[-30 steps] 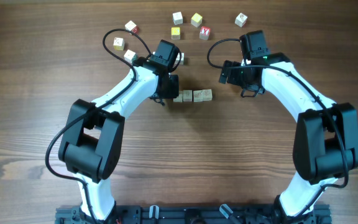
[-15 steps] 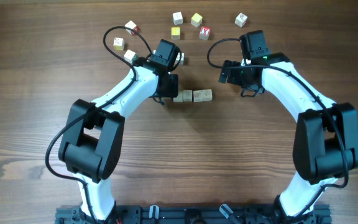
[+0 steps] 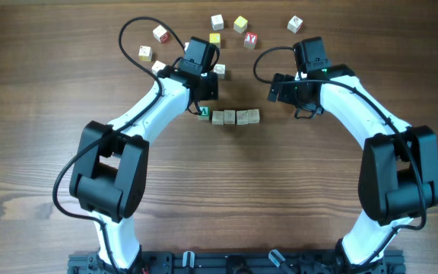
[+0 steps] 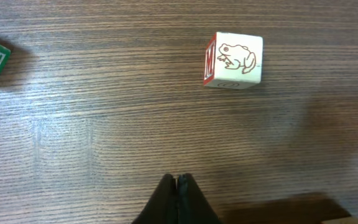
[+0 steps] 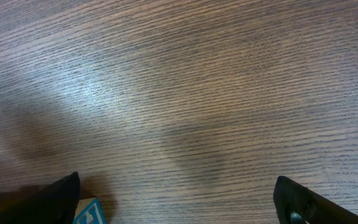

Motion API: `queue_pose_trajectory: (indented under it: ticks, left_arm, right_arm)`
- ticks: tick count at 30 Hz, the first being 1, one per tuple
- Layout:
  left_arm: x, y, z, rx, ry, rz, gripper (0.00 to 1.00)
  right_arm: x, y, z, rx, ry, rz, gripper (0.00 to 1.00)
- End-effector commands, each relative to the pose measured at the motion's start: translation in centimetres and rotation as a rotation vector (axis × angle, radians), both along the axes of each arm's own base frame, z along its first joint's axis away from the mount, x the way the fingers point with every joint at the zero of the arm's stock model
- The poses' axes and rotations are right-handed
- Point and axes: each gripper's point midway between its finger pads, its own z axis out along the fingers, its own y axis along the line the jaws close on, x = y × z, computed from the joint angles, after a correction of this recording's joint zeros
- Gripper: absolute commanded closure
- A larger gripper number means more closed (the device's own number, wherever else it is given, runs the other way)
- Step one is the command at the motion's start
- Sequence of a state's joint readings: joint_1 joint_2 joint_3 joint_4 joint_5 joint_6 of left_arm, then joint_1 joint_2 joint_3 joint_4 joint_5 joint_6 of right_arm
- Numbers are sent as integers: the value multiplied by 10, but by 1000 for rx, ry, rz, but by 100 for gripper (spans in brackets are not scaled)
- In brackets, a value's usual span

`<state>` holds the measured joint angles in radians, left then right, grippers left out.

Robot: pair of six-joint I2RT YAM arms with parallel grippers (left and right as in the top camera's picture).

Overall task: Form a horizontal line
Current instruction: 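Set the block down at the row's left end with left gripper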

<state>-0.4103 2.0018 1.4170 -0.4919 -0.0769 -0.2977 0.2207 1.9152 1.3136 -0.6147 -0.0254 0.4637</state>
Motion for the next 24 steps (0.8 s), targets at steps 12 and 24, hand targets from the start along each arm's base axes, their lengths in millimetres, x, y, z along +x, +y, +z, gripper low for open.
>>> queue_pose_trajectory:
  ticks: [12,24]
  left_arm:
    - [-18,2,-42,23,141,-6,96]
    - [-22,-4,-42,-9,163,-24,96]
  right_arm:
    - [-3,1,-11,3,34,-4,0]
    - [-3,1,-11,3,34,-4,0]
